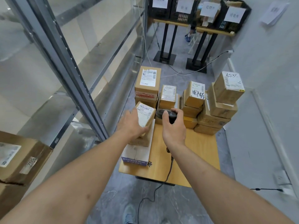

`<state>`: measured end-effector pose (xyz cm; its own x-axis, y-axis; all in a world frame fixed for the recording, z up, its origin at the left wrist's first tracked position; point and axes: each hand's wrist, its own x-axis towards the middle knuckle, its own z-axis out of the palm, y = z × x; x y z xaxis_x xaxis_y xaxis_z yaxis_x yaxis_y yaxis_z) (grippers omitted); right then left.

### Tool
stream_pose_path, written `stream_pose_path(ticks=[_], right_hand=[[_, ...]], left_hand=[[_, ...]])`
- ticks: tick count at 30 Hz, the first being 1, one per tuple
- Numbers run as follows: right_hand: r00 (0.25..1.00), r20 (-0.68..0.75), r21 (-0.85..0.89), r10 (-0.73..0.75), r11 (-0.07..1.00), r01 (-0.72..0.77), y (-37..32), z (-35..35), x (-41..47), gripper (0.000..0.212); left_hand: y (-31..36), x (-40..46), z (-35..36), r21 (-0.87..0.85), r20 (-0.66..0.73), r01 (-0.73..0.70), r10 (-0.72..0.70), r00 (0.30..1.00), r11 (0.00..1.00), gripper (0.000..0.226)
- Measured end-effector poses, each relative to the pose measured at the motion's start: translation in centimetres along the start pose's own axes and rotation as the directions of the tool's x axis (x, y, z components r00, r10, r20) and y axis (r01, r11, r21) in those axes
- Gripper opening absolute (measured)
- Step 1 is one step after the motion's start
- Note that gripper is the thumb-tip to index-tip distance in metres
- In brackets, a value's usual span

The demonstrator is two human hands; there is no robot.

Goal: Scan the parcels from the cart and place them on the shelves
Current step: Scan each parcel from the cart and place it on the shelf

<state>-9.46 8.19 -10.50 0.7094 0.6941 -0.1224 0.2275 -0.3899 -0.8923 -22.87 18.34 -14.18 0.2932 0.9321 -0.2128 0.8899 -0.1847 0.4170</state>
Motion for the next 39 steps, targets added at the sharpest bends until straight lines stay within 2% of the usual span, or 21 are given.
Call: stream_pose_path(ticks=[9, 17, 24, 31, 39], right_hand=[[0.996, 0.011, -0.030, -0.092, 0.995, 0.092, -2.0, -0.7, -1.2, 0.021], [0.975, 0.035, -0.040, -0.221, 0.974, 0.222, -4.7, -3.1, -1.7, 0.019], [0.954, 0.048, -0.054, -0.296, 0.953, 0.298, -6.6, -3.9, -2.4, 0.017], [0.937, 0.043, -0.086, -0.347, 0.933, 0.350, -7.4, -4.1, -2.9, 0.021], [0.939, 0.023, -0.115, -0.344, 0.932, 0.345, -8.0, -4.0, -3.1, 0.018]], left_hand=[[-1.5, 0.3, -3.9, 0.034, 0.022, -0.309, 0.309, 0.951, 0.950, 0.116], [-0.9, 0.0, -8.0, 0.096, -0.060, -0.456, 0.462, 0.885, 0.885, 0.116], [-0.5, 0.2, -11.0, 0.148, -0.188, -0.486, 0.507, 0.841, 0.862, 0.113], [-0.2, 0.0, -12.4, 0.164, -0.210, -0.482, 0.508, 0.836, 0.861, 0.110], [-0.7, 0.1, -12.7, 0.171, -0.205, -0.474, 0.501, 0.841, 0.864, 0.111]])
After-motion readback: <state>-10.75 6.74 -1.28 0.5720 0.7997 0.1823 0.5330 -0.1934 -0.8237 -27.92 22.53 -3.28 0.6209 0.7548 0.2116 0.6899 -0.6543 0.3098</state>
